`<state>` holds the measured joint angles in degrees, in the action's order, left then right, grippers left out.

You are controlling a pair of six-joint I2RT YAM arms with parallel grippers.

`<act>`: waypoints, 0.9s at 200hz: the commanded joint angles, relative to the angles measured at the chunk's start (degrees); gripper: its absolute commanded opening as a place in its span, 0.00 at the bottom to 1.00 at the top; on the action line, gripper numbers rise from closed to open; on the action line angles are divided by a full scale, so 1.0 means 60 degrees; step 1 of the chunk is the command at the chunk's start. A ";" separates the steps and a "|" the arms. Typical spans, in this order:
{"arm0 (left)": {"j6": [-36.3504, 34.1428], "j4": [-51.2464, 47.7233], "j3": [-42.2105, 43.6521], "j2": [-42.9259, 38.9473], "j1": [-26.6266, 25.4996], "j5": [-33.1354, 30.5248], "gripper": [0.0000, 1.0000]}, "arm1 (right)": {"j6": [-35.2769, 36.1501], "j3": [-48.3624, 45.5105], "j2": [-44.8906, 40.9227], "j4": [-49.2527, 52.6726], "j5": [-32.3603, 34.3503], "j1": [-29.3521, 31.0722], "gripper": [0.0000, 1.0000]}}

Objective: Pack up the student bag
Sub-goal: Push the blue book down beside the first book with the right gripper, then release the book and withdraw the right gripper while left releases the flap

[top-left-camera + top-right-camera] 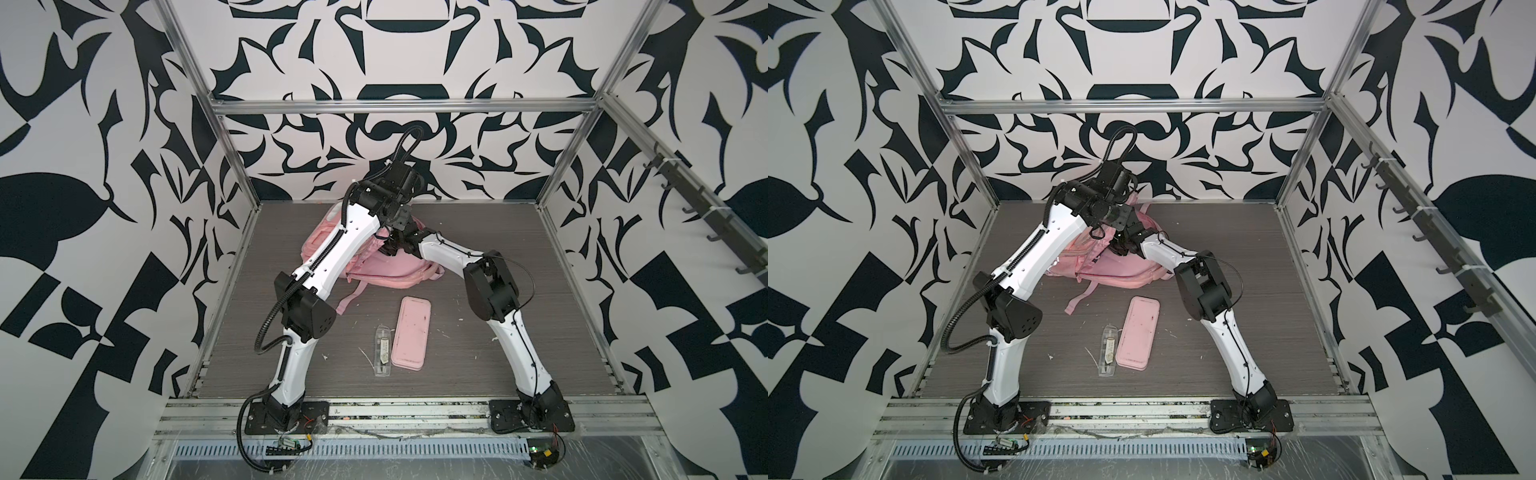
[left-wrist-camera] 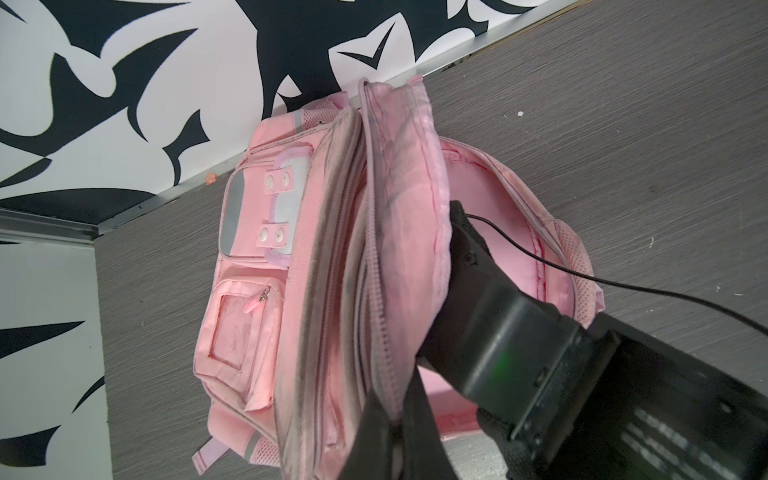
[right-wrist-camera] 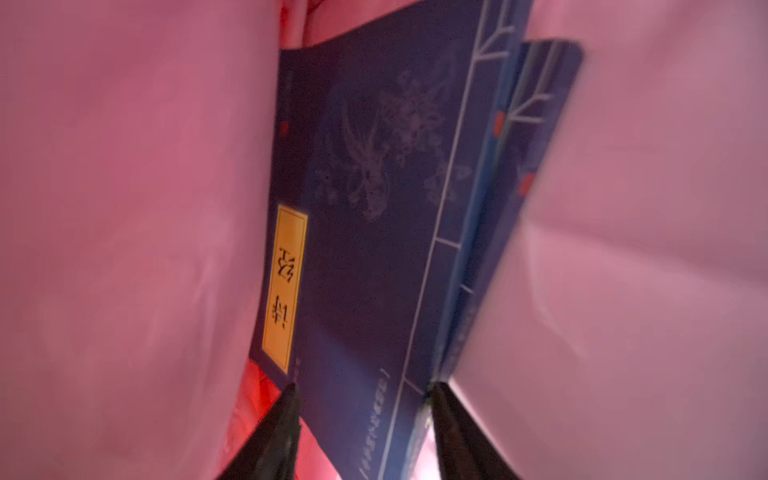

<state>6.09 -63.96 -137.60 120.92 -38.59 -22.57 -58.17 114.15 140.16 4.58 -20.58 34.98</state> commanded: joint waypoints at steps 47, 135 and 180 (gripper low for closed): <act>0.0100 0.0216 0.0066 -0.0090 -0.0014 0.0172 0.00 | -0.0207 -0.0930 -0.0599 -0.1502 -0.0736 0.0111 0.45; 0.0256 0.0469 -0.0108 0.0713 -0.0315 0.0719 0.00 | 0.1118 -0.7187 -0.5166 -0.1516 0.0218 -0.0596 0.49; 0.0338 0.0407 -0.0760 0.1684 -0.0928 0.0897 0.00 | 0.2599 -0.9356 -0.7873 0.0039 0.1850 -0.0638 0.49</act>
<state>7.18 -63.02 -138.80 128.46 -42.09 -18.35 -49.69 62.61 101.36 -0.67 -16.43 30.72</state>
